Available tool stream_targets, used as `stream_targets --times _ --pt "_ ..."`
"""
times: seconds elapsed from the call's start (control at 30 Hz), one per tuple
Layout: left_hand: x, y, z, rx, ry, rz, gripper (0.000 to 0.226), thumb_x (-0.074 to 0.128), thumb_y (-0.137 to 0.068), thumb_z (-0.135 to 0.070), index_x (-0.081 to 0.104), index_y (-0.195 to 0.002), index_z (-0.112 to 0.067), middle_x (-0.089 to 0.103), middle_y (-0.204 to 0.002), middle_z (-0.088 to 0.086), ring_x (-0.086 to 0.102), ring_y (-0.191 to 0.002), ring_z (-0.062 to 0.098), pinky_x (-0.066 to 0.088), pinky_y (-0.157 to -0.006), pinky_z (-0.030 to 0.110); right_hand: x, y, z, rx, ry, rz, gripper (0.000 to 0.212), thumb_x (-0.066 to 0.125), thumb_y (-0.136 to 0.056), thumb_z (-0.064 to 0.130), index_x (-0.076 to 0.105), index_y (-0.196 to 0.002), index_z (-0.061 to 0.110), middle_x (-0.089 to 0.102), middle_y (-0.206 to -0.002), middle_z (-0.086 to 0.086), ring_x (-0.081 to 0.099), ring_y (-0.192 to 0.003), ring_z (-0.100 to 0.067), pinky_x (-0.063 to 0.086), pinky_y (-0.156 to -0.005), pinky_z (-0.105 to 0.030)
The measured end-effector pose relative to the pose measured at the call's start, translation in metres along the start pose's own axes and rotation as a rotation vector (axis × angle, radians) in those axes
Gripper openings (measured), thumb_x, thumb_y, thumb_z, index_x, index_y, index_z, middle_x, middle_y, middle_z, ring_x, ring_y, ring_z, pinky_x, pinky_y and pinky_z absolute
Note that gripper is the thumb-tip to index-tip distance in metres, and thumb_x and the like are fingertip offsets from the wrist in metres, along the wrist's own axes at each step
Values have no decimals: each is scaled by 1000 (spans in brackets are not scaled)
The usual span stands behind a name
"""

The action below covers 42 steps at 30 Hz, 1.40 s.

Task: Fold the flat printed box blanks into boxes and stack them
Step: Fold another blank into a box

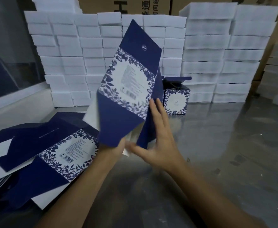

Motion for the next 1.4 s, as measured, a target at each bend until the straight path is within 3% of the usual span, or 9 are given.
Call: stream_targets --times 0.13,0.37,0.53,0.63,0.77,1.03,1.2,1.3,1.4 --pt "0 6 -37 393 -56 -93 20 48 -102 -8 58 -101 -24 68 -82 -22 60 -71 -15 39 -63 -4 -11 -2 -3 -60 -115 -237 59 54 -100 24 29 -154 22 34 -160 2 30 -149 -10 36 -118 -44" --pt "-7 -1 -45 813 -456 -126 49 52 -99 -6 38 -144 -20 37 -143 -4 45 -129 11 44 -105 42 -29 -11 -21 105 -245 -399 23 47 -105 16 69 -99 13 65 -84 31 62 -79 8 44 -72 -8" --pt "-5 0 -42 821 -422 -89 60 49 -99 -43 26 -152 -29 25 -156 0 29 -142 10 35 -114 28 -26 -12 -26 228 -347 -341 30 52 -102 25 70 -93 3 69 -88 -17 64 -86 -40 56 -78 -58" --pt "-2 2 -44 770 -398 -75 65 30 -91 -73 21 -150 -46 18 -161 -6 20 -143 -5 23 -108 6 -20 -11 -34 407 -504 -262 24 51 -101 32 70 -95 19 74 -84 8 71 -83 -11 61 -83 -42" --pt "-3 -7 -33 496 -145 13 67 41 -83 -73 39 -144 -46 44 -150 -8 41 -138 12 35 -113 45 -13 -9 -45 528 -672 -169 21 46 -105 29 66 -102 23 76 -90 11 72 -88 -10 61 -83 -43" --pt "-1 -14 -19 124 77 -10 50 51 -93 -59 57 -134 -30 67 -123 -7 64 -111 17 56 -86 35 -43 -8 -31 204 -370 -531 46 66 -96 13 48 -88 54 71 -90 11 72 -77 -21 61 -59 -50" --pt "-7 -18 -21 124 35 -80 42 45 -99 -51 57 -132 -28 68 -117 -8 64 -109 18 53 -94 39 -35 -9 -40 78 -175 -345 13 58 -96 20 66 -94 30 66 -81 25 63 -65 -5 58 -58 -25" --pt "-15 -22 -19 106 3 -141 49 44 -98 -56 50 -137 -27 62 -124 -5 58 -116 22 46 -103 42 -25 -8 -51 128 -63 -89 49 46 -96 -10 61 -116 32 64 -102 5 68 -77 -7 59 -66 -35" --pt "-18 -23 -22 108 32 -167 39 45 -97 -56 53 -128 -32 64 -110 -14 62 -106 13 52 -80 22 -15 -6 -49 114 23 134 90 43 -78 -25 47 -130 48 53 -120 13 66 -94 -5 57 -78 -27"
Point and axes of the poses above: each hand's wrist, its own y-axis away from the middle knuckle, its own x-axis out of the palm, z = x × y, the point moved 5 cm from there along -y, towards the middle knuckle
